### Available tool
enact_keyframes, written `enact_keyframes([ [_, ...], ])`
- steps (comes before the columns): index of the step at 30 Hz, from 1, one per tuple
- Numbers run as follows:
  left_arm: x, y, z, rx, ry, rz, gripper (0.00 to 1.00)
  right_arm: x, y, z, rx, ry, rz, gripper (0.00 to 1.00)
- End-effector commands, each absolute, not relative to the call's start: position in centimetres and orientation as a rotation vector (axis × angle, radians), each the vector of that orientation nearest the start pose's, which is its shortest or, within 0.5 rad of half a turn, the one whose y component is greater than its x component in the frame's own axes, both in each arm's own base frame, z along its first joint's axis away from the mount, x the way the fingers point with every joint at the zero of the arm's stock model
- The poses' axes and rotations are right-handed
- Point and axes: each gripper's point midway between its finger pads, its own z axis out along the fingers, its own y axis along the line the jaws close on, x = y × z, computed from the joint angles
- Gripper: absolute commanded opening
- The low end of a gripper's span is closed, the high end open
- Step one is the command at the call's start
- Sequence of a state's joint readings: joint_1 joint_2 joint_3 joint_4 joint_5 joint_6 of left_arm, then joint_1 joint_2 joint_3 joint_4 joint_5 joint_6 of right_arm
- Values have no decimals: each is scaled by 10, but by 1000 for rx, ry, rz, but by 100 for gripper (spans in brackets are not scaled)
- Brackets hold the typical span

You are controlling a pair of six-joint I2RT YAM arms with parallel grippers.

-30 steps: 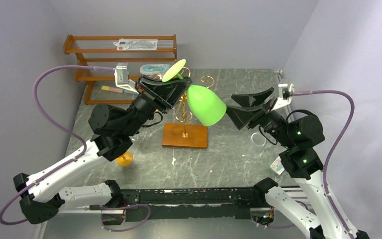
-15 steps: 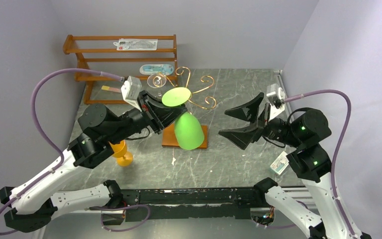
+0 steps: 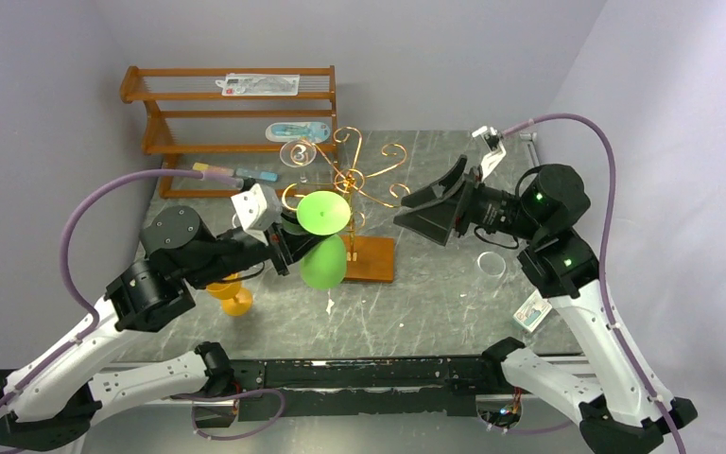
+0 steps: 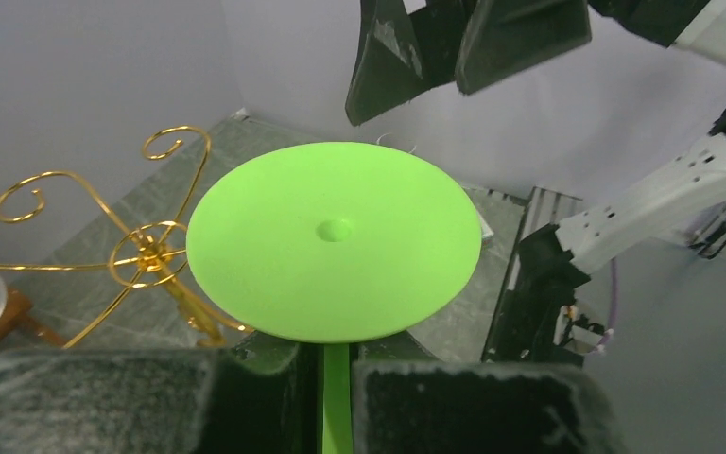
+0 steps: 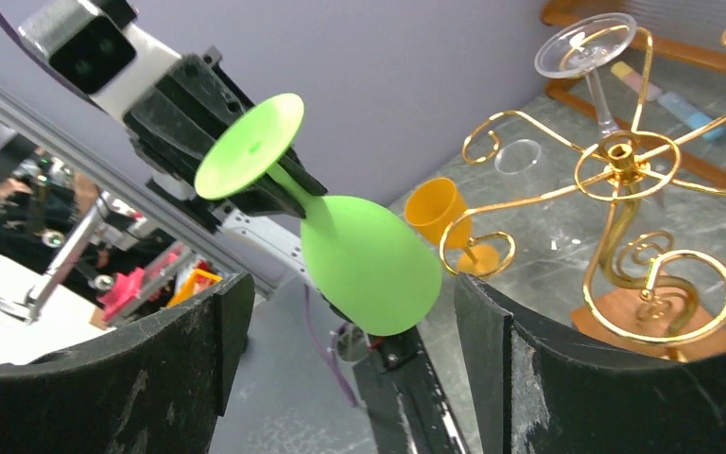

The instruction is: Place the wine glass upside down on the wine glass rack

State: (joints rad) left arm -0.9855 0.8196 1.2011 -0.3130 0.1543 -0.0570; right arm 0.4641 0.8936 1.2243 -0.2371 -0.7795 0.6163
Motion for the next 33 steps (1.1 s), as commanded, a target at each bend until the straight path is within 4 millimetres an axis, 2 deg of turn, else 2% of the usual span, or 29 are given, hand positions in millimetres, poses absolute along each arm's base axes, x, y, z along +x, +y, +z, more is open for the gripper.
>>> enact_keyframes([
  [1, 146, -247, 420, 843, 1317, -816, 5, 159, 247, 456, -487, 1588, 1571, 80],
  [4, 150, -247, 412, 836, 1299, -790, 5, 176, 254, 457, -348, 1635, 1595, 80],
  [7, 156, -244, 408, 822, 1300, -753, 5, 184, 270, 460, -298, 1671, 1619, 79],
  [11, 160, -239, 407, 808, 1314, -719, 5, 178, 300, 464, -324, 1705, 1618, 79],
  [16, 160, -237, 407, 783, 1302, -726, 5, 173, 329, 456, -347, 1739, 1671, 74],
  [23, 162, -229, 410, 731, 1271, -715, 5, 166, 349, 442, -367, 1796, 1745, 57],
  [28, 165, -230, 404, 724, 1276, -704, 5, 157, 355, 440, -366, 1807, 1816, 41],
  [33, 169, -233, 400, 712, 1300, -700, 5, 152, 359, 431, -322, 1824, 1873, 37],
])
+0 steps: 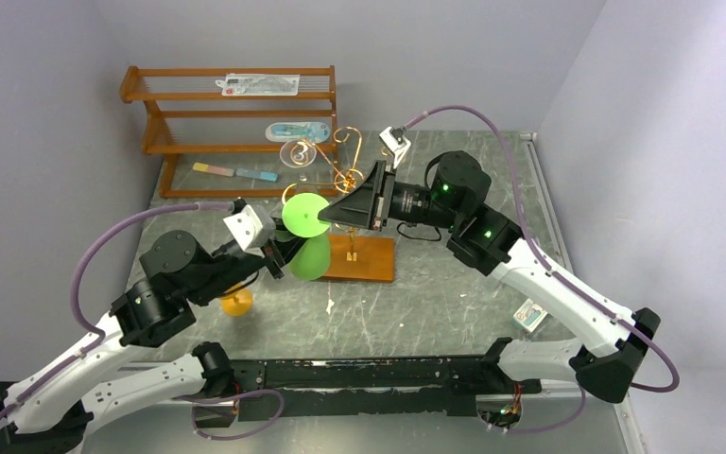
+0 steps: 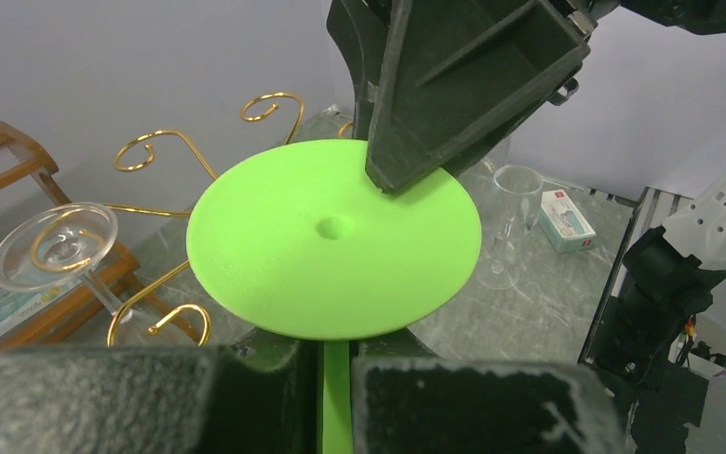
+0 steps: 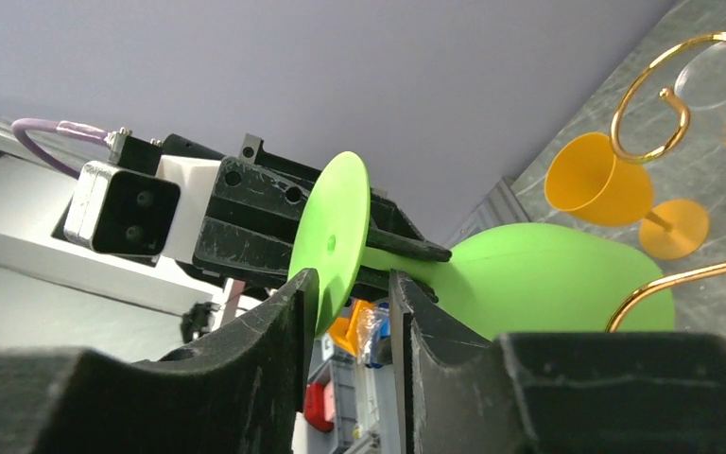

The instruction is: Place the wine glass upside down on the wine glass rack

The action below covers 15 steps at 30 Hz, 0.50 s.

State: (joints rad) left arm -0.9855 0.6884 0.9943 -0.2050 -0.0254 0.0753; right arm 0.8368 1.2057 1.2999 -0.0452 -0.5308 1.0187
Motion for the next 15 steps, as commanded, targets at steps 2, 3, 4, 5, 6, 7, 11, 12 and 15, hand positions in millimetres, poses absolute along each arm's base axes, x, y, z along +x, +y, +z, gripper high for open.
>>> enact_keyframes([
  [2, 169, -234, 399, 717, 1299, -706, 5, 152, 362, 427, -315, 1836, 1894, 33],
  [3, 168, -235, 398, 722, 1297, -708, 5, 152, 363, 425, -311, 1841, 1902, 30],
  [4, 168, -235, 398, 723, 1297, -710, 5, 152, 364, 424, -305, 1844, 1907, 26],
  [5, 168, -235, 397, 723, 1301, -713, 5, 154, 365, 422, -290, 1849, 1905, 20],
  [6, 167, -235, 395, 723, 1314, -716, 5, 156, 364, 422, -270, 1846, 1900, 14],
  [7, 167, -234, 393, 720, 1330, -719, 7, 158, 362, 422, -246, 1838, 1894, 7],
  [11, 167, -228, 386, 682, 1397, -721, 35, 169, 356, 427, -149, 1799, 1857, 0],
  [12, 167, -225, 382, 649, 1424, -738, 43, 171, 355, 427, -128, 1791, 1851, 0],
  [15, 168, -214, 370, 581, 1483, -732, 62, 178, 353, 431, -85, 1763, 1840, 0],
])
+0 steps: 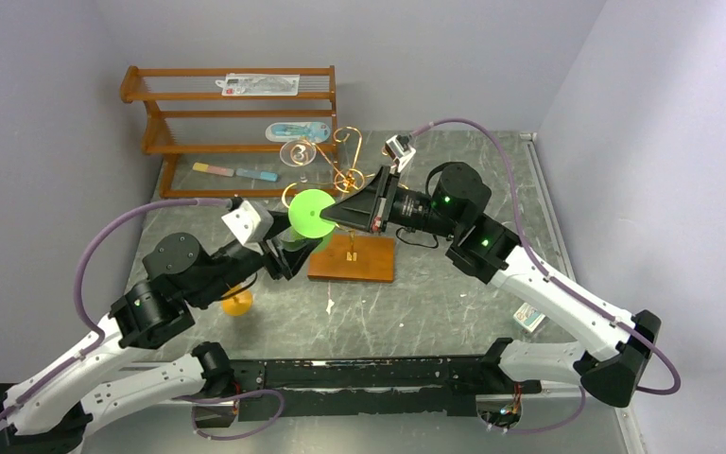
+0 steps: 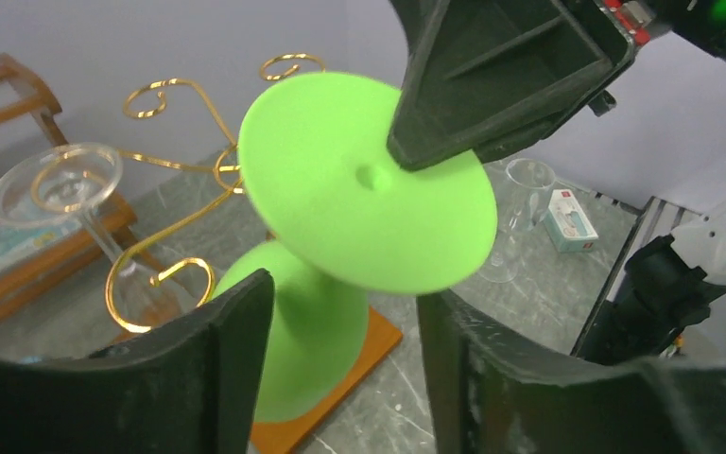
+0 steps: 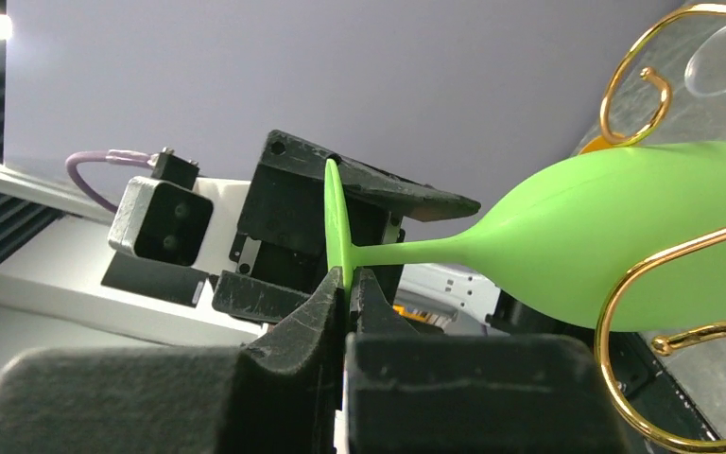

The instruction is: Place the wine glass upside down on the wine glass rack

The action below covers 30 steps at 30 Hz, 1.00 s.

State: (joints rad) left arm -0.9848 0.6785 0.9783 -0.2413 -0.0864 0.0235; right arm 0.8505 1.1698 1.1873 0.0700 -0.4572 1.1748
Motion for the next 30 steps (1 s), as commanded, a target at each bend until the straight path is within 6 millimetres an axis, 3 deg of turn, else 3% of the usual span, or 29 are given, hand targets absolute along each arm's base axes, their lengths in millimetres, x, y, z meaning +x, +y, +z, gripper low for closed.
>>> enact_keyframes([
  [1, 167, -210, 368, 559, 1496, -737, 66, 177, 353, 432, -81, 1757, 1850, 0],
  [4, 156, -202, 365, 497, 1522, -813, 77, 178, 356, 432, -69, 1762, 1872, 0],
  [8, 139, -198, 374, 420, 1523, -958, 84, 177, 360, 424, -71, 1798, 1893, 0],
  [14, 131, -196, 396, 172, 1514, -1196, 88, 178, 358, 416, -43, 1834, 1864, 0],
  [18, 139, -199, 394, -20, 1585, -1280, 88, 177, 357, 410, -41, 1863, 1851, 0],
  [30, 158, -225, 402, -151, 1657, -1329, 52, 172, 355, 399, -143, 1919, 1767, 0],
])
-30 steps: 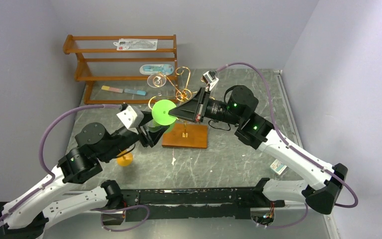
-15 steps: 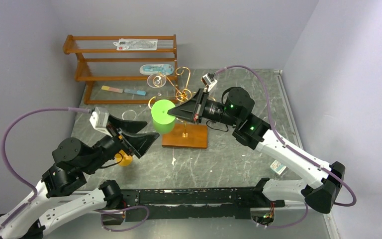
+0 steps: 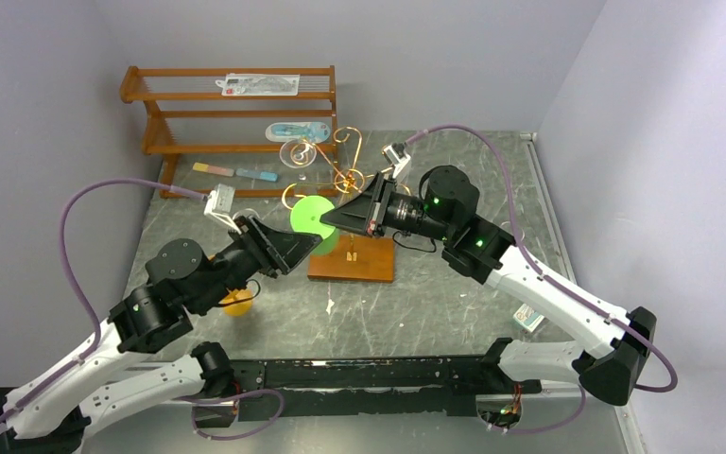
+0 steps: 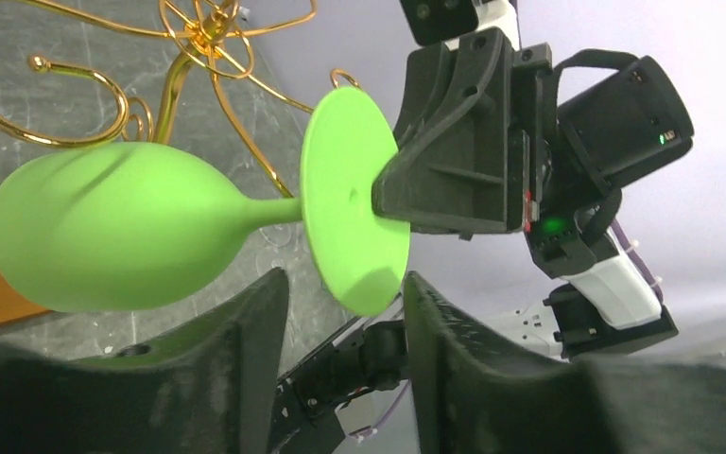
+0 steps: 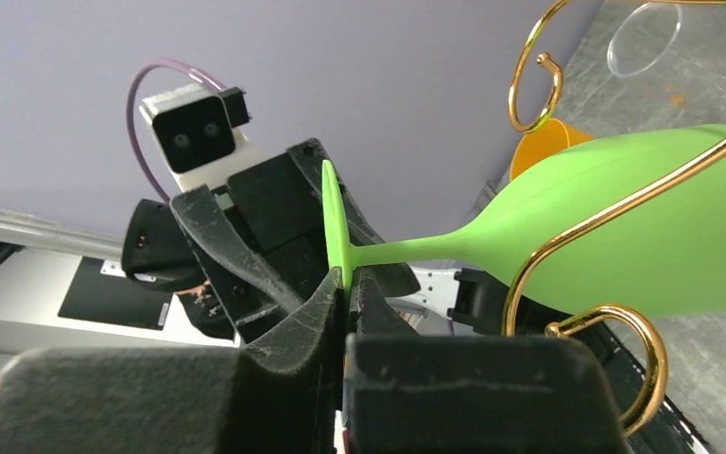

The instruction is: Place the wine glass upside down on the wine glass rack

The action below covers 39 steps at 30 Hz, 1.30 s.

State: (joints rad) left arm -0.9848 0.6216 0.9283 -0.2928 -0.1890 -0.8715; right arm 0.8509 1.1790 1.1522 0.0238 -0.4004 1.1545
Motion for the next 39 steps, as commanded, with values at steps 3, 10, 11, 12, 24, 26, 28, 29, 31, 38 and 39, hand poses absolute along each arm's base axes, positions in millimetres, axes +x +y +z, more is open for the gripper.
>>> enact_keyframes([
  [3, 163, -220, 406, -181, 1660, -1294, 38, 171, 355, 393, -148, 1939, 1752, 0],
  [10, 167, -214, 405, -227, 1670, -1267, 40, 169, 356, 390, -174, 1939, 1760, 0],
  [11, 168, -213, 402, -244, 1681, -1255, 39, 169, 356, 390, -175, 1937, 1760, 0],
  [12, 169, -211, 398, -266, 1692, -1246, 36, 169, 356, 389, -175, 1939, 1759, 0],
  [24, 178, -215, 386, -293, 1724, -1203, 5, 169, 352, 381, -162, 1964, 1727, 3],
  [26, 181, -216, 383, -300, 1735, -1177, 5, 170, 350, 380, -148, 1963, 1713, 13],
  [28, 184, -217, 382, -300, 1734, -1166, 5, 172, 347, 381, -139, 1955, 1705, 25],
  [29, 185, -217, 383, -301, 1732, -1163, 5, 173, 346, 382, -138, 1953, 1697, 30],
  [31, 186, -218, 385, -303, 1731, -1160, 5, 175, 343, 384, -132, 1945, 1680, 39],
  [38, 194, -223, 384, -361, 1729, -1167, 5, 186, 329, 395, -72, 1903, 1586, 61],
  [39, 195, -222, 383, -377, 1728, -1165, 5, 188, 326, 397, -61, 1896, 1569, 64],
])
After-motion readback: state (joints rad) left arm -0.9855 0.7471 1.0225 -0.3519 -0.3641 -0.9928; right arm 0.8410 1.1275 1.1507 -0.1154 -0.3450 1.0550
